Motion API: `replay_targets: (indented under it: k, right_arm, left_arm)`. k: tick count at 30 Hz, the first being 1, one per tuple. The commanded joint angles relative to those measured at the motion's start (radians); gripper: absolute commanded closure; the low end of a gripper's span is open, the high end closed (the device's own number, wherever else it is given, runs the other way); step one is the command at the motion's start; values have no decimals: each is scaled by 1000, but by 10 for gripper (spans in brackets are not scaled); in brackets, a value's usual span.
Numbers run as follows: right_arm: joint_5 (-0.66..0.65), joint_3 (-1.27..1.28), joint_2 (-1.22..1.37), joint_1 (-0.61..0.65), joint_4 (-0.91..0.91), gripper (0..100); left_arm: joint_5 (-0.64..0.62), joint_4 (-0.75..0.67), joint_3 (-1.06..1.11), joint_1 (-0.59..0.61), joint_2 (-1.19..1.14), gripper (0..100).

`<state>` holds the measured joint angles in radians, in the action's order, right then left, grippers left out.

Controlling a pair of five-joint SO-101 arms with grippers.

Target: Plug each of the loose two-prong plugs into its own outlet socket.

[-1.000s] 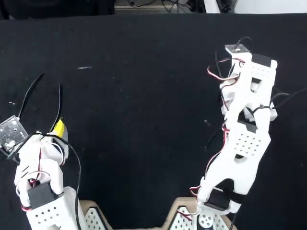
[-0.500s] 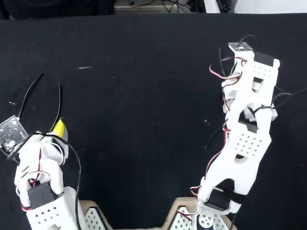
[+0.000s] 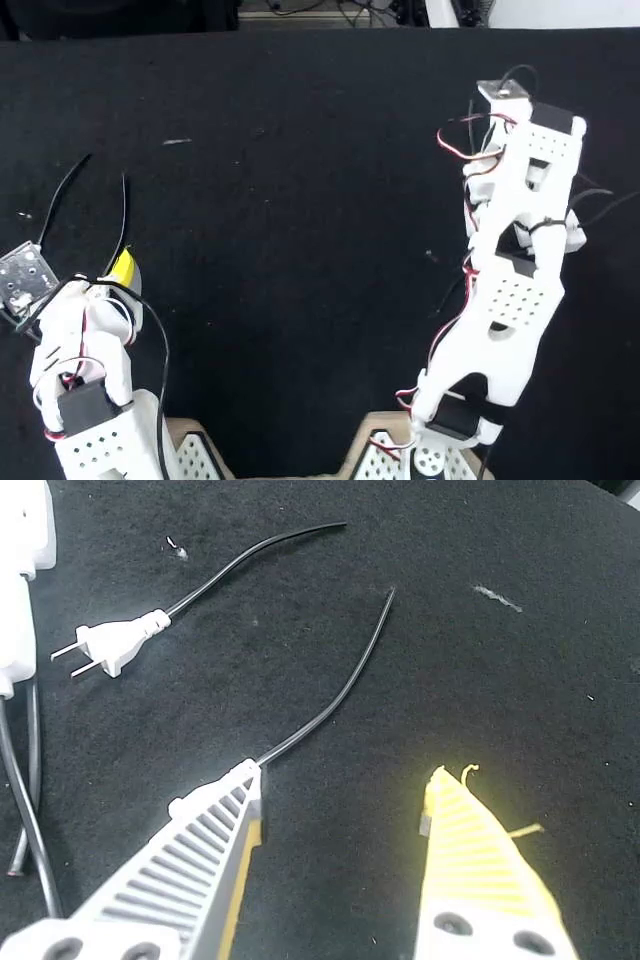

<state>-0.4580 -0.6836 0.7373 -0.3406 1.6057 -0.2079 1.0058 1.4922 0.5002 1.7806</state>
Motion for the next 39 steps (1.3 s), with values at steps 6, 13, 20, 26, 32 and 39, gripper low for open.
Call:
replay_targets:
  k: [6,13,20,26,32,39]
  right_arm:
    - [-6,-110,-282,153,153,755]
    - [49,110,-463,255,155,755]
    - [58,496,-754,443,81,755]
    - [152,921,-1006,667,-238,755]
    - [244,1193,-1061,815,-620,755]
    - [347,1353,-970,881,-882,754]
  left_arm:
    - [-3,-23,-50,7,5,737]
    - [-3,-23,-48,7,5,737]
    - [-3,-60,-25,7,5,737]
    - [-3,-78,-16,7,5,737]
    - [-3,-81,-7,7,5,737]
    - [-3,-81,-7,5,5,737]
